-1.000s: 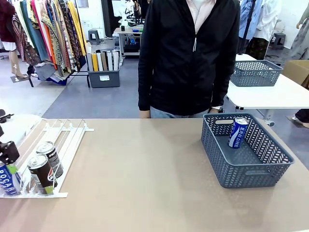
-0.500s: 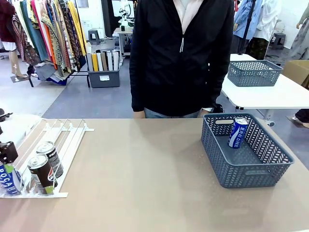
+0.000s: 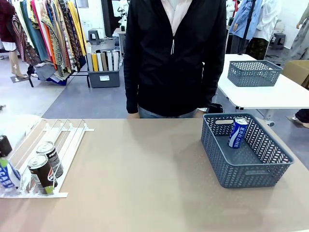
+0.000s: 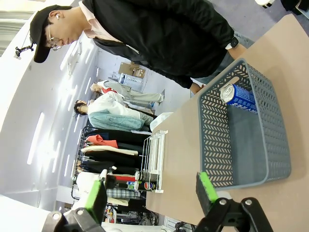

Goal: Retrieve and store the cans from the dispenser.
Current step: Pick up the last remaining can from one row of the Automatic Can Dispenser and place it in the middle of the table.

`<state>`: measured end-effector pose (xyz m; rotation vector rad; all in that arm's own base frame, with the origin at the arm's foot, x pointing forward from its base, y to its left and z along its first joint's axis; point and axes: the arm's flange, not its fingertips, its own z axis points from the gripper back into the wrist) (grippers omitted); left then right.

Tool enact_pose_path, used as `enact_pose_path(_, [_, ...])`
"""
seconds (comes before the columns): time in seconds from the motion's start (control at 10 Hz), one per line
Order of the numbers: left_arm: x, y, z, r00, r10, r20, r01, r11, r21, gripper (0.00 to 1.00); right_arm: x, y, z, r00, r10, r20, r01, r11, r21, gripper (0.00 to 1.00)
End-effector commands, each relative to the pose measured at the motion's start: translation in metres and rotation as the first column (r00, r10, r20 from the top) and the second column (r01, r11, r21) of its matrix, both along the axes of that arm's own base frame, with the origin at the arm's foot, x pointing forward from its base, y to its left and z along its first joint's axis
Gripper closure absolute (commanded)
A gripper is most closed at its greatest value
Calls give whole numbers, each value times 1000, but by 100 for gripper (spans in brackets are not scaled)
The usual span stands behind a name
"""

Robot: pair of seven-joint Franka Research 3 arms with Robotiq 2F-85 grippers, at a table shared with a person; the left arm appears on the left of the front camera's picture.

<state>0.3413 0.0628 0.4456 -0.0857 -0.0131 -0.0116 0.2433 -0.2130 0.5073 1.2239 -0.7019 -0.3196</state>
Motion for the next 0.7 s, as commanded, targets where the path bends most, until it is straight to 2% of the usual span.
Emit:
enact_pose_path(0.0, [-30, 7, 72, 990, -60, 129, 63, 998, -20, 100, 2, 1, 1, 999, -4, 33, 3, 1000, 6, 0])
enact_pose_path(0.1, [-47, 8, 102, 976, -119, 181, 124, 992, -22, 100, 2, 1, 1, 999, -4, 33, 3, 1000, 6, 0])
enact_pose_path(0.2, [-71, 12, 131, 936, -261, 236, 279, 959, -44, 100, 2, 1, 1, 999, -4, 33, 3, 1000, 6, 0])
enact_pose_path(0.3, [-91, 22, 154, 909, -261, 325, 287, 957, -32, 100, 2, 1, 1, 999, -4, 33, 3, 1000, 6, 0])
enact_pose_path(0.4, [-105, 37, 168, 895, -197, 399, 234, 971, -45, 100, 2, 1, 1, 999, -4, 33, 3, 1000, 6, 0])
enact_pose_path(0.5, [-112, 50, 168, 887, -145, 438, 204, 975, -91, 100, 2, 1, 1, 999, -4, 33, 3, 1000, 6, 0])
enact_pose_path(0.6, [-114, 59, 159, 883, -142, 448, 233, 960, -156, 100, 2, 1, 1, 999, -4, 33, 3, 1000, 6, 0])
